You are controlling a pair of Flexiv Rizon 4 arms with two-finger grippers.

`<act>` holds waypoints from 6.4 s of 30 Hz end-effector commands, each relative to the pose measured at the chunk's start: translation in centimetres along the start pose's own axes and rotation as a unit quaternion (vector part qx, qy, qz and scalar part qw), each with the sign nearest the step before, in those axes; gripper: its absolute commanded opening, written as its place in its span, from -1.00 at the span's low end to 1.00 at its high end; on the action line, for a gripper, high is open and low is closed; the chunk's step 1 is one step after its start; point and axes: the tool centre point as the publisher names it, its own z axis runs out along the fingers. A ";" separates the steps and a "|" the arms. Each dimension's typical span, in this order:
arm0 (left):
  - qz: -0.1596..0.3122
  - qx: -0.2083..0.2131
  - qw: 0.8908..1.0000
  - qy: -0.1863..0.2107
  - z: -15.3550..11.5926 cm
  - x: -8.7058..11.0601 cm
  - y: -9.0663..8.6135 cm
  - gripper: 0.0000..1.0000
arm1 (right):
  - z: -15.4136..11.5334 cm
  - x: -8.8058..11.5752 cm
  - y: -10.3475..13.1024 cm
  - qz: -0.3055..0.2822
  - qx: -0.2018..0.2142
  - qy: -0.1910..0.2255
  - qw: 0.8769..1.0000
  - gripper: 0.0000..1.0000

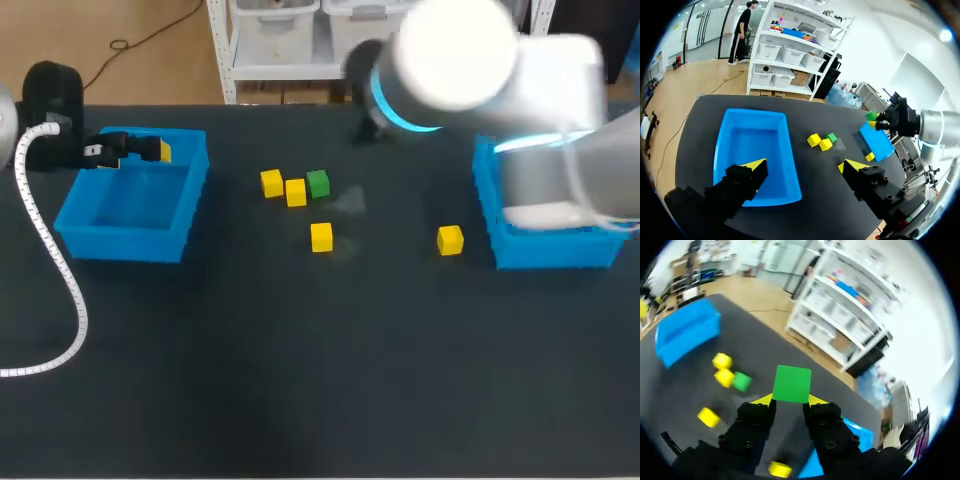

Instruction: Put the green cubes in the right bin and the yellow cubes in the left bin.

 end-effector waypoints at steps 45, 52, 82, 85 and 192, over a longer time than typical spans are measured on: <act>0.001 0.005 1.000 -0.003 0.0 0.1 0.2 1.00 | -2.0 5.0 -13.3 -0.055 0.071 -0.045 0.995 1.00; 0.001 0.005 1.000 -0.003 0.0 0.1 0.2 1.00 | -1.8 1.1 -10.4 -0.197 0.043 -0.077 0.977 1.00; 0.001 0.005 1.000 -0.003 0.0 0.1 0.2 1.00 | -1.1 -1.2 6.4 -0.556 -0.115 -0.135 0.812 1.00; 0.001 0.005 1.000 -0.003 0.0 0.1 0.2 1.00 | -0.1 -1.3 7.6 -0.561 -0.116 -0.131 0.809 1.00; 0.001 0.005 1.000 -0.003 0.0 0.1 0.2 1.00 | 13.6 -1.6 11.6 -0.468 -0.450 0.201 0.734 1.00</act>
